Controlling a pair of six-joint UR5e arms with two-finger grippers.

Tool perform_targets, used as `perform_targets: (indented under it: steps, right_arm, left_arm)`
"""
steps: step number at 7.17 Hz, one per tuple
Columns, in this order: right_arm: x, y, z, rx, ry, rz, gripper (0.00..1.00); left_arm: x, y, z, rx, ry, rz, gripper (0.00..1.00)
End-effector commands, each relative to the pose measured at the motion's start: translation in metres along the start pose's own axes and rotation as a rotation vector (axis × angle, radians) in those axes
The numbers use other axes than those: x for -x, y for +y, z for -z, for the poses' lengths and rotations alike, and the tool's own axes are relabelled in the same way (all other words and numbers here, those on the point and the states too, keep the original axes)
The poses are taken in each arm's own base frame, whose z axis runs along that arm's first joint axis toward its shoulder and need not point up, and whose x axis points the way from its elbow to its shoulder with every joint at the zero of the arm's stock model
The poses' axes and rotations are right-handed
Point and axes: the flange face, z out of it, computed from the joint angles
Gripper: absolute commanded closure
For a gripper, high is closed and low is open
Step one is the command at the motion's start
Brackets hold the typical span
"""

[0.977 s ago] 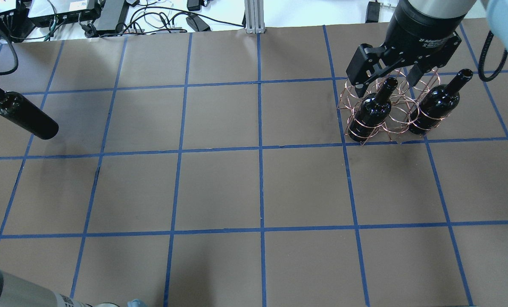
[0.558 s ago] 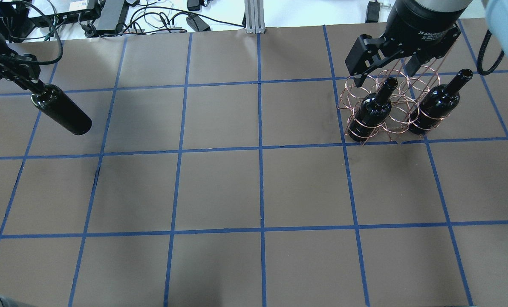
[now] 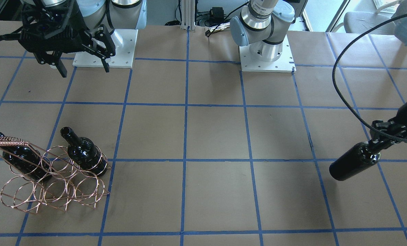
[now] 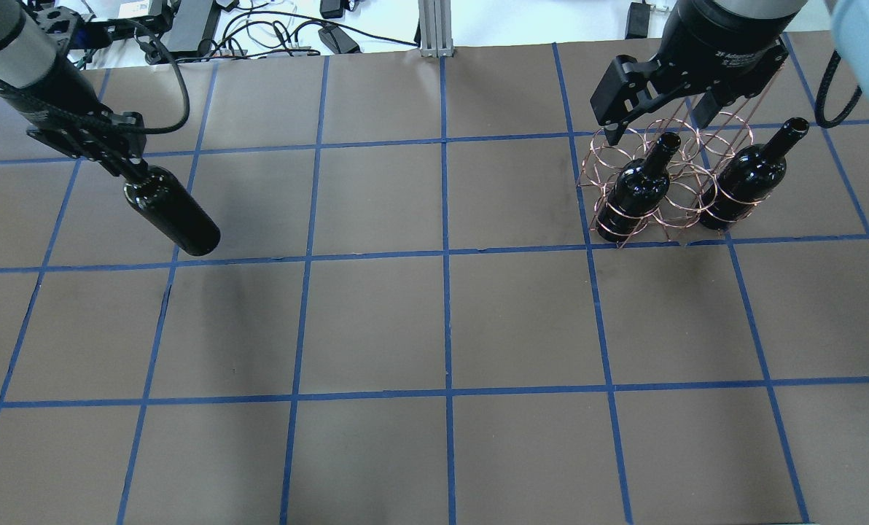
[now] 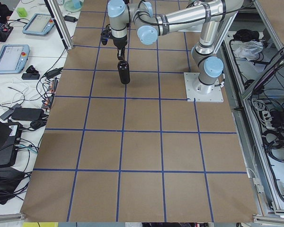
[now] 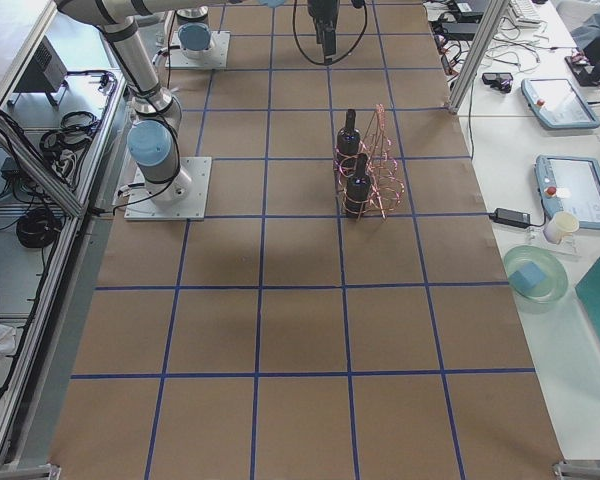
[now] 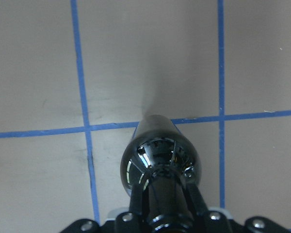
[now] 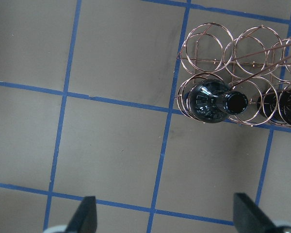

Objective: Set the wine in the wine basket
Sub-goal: 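Lift the bottle by its neck and swing it upright toward the table center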

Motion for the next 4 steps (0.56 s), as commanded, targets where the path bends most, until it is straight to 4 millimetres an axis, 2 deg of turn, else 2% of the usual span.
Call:
perform_targets:
  steps: [1,3,4]
  right_arm:
    - [0.000,0.000,-0.002,0.009,-0.001,0.005,0.00]
    - [-0.002,0.001,-0.004,0.015,0.007,0.001,0.00]
    - [0.000,0.002,-0.005,0.029,-0.005,-0.009,0.00]
  left_arm:
    - [-0.058,0.036,-0.003,0.018,0.006,-0.061,1.00]
    - [-0.105,0.066,-0.016,0.049,0.004,-0.079,1.00]
    - [-0.122,0.080,-0.021,0.058,0.009,-0.108,1.00]
